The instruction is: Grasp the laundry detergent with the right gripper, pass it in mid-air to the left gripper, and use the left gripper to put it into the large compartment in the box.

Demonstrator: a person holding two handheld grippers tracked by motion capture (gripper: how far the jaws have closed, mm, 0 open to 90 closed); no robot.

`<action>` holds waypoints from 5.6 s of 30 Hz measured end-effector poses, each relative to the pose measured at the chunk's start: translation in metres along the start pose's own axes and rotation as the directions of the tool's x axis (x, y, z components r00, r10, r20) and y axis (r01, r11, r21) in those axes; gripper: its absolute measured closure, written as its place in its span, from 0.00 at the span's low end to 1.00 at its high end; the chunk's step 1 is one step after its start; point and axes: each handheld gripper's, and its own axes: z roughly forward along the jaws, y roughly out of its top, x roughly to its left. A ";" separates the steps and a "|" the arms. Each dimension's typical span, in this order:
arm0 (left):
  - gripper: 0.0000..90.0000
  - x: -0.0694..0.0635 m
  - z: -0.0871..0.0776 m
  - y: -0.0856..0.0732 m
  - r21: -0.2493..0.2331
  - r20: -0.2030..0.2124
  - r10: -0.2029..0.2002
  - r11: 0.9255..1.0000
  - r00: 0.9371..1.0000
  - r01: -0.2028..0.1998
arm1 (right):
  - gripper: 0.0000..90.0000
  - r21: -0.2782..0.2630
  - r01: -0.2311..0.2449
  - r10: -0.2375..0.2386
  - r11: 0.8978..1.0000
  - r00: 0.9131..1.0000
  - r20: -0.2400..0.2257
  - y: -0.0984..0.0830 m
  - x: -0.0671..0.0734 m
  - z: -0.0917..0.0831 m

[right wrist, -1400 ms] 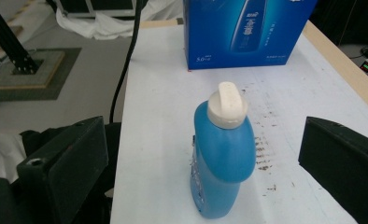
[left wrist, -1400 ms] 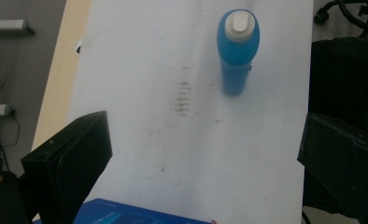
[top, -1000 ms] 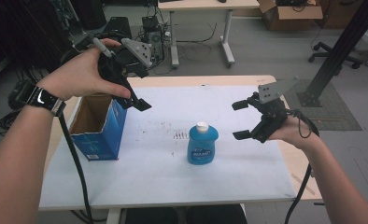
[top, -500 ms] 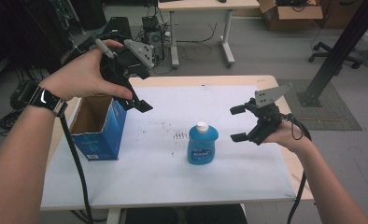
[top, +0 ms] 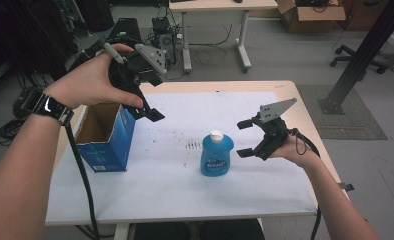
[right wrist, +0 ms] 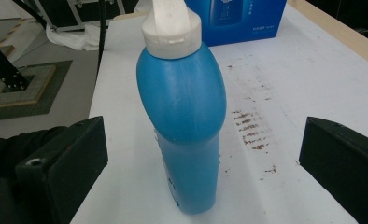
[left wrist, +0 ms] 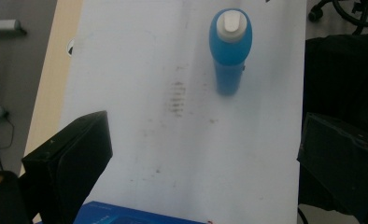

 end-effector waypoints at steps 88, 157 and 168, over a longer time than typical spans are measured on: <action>0.05 -0.004 0.004 0.001 -0.005 0.024 0.031 1.000 0.999 -0.031 | 0.33 -0.028 -0.003 0.000 1.000 0.994 -0.109 -0.015 -0.002 0.068; 0.07 -0.029 0.007 0.028 0.037 0.055 0.050 0.998 0.997 -0.052 | 0.47 0.069 0.158 -0.151 0.985 0.984 -0.094 0.144 0.053 0.075; 0.10 -0.032 0.025 0.036 0.090 0.071 0.070 0.993 0.995 -0.077 | 0.47 0.070 0.170 -0.163 0.983 0.982 -0.093 0.146 0.056 0.074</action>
